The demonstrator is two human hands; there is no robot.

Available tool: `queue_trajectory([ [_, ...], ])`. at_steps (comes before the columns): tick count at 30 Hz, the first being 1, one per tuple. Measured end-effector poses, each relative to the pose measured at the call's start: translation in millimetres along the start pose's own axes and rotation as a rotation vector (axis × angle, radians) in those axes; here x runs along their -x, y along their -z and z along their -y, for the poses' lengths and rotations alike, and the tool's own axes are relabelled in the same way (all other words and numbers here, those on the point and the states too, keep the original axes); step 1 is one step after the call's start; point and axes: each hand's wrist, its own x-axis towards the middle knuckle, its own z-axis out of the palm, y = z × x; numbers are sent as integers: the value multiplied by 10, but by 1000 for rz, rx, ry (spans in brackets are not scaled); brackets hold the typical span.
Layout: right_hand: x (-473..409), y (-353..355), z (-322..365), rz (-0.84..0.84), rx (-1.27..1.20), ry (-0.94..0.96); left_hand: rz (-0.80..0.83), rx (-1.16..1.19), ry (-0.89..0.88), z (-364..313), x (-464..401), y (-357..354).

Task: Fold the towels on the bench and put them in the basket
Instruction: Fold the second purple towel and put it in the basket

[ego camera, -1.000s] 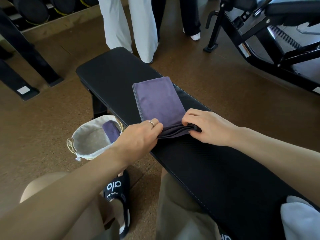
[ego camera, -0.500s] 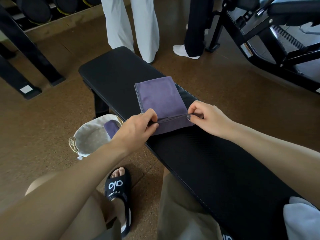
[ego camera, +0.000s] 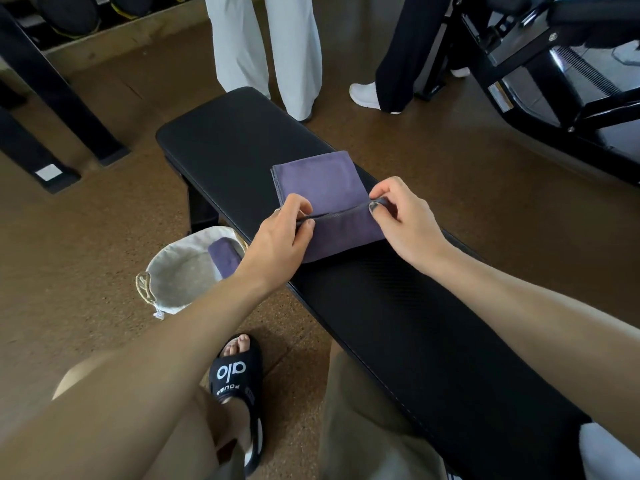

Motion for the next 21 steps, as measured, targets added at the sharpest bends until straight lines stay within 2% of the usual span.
queue_trajectory([
  [6,40,-53,-112,49,32,-39,-28,12,5,60,-13,-23],
  [11,36,-127,-159,29,63,-107,-54,54,154,117,-40,-78],
  [21,-25,-208,-144,40,186,-51,-37,6,235,185,-79,-115],
])
